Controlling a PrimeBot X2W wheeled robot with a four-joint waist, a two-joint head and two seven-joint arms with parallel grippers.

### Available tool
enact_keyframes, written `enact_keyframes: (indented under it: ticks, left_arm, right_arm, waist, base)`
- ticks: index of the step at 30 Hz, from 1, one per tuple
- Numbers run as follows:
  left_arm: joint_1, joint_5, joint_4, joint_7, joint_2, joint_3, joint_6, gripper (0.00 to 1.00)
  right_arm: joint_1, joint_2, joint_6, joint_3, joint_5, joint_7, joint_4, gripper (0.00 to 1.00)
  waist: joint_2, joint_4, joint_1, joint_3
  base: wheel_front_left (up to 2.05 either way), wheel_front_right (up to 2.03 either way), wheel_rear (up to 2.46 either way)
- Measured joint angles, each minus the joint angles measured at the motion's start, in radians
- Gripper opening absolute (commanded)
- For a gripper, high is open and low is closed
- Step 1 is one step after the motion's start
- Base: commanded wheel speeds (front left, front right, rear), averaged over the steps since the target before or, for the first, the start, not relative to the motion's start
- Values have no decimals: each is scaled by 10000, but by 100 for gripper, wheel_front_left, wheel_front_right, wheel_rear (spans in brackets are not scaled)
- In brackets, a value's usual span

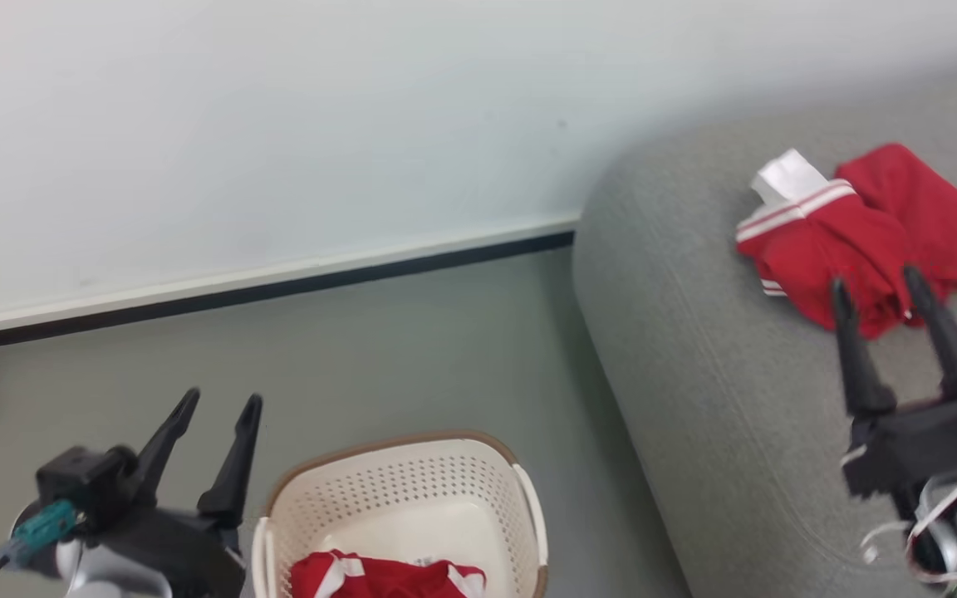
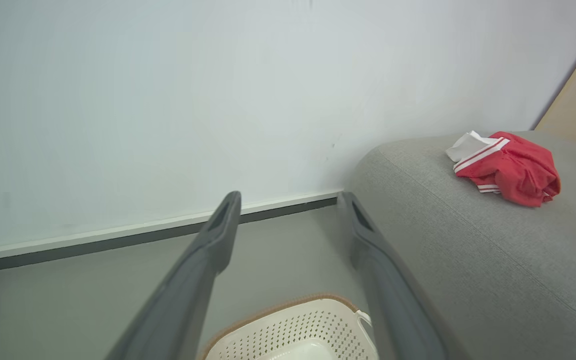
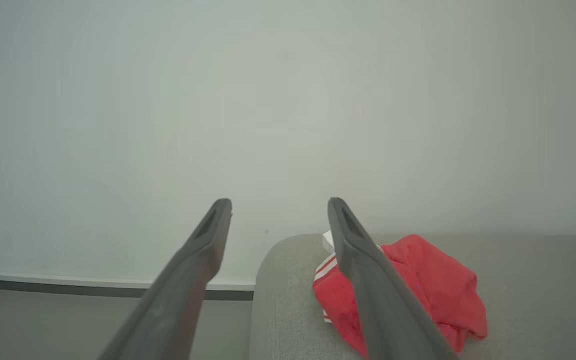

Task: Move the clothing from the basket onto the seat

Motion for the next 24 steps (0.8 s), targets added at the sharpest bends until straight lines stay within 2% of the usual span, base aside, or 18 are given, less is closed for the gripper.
enact_keyframes:
  ticks: [7, 14, 18, 24]
  left_arm:
    - [943, 38, -127, 0, -259, 922, 165, 100]
    - [1515, 604, -157, 0, -510, 1837, 253, 100]
    - [2154, 815, -322, 0, -648, 2403, 257, 100]
    - [2415, 1444, -502, 0, -756, 2872, 259, 100]
  right_arm:
    - [1334, 640, -173, 182, 194, -384, -351, 100]
    - [2249, 1277, -570, 389, 188, -637, -481, 100]
    - [2310, 1649, -591, 784, 71, -715, -543, 100]
    - [2306, 1682, -598, 819, -79, -769, -520, 100]
  waist:
    - [0, 692, 0, -431]
    - [0, 1245, 1, -619]
    - [0, 1350, 1, -650]
    - [2, 1267, 2, -566]
  base:
    - [0, 0, 0]
    - [0, 0, 0]
    - [0, 0, 0]
    - [0, 0, 0]
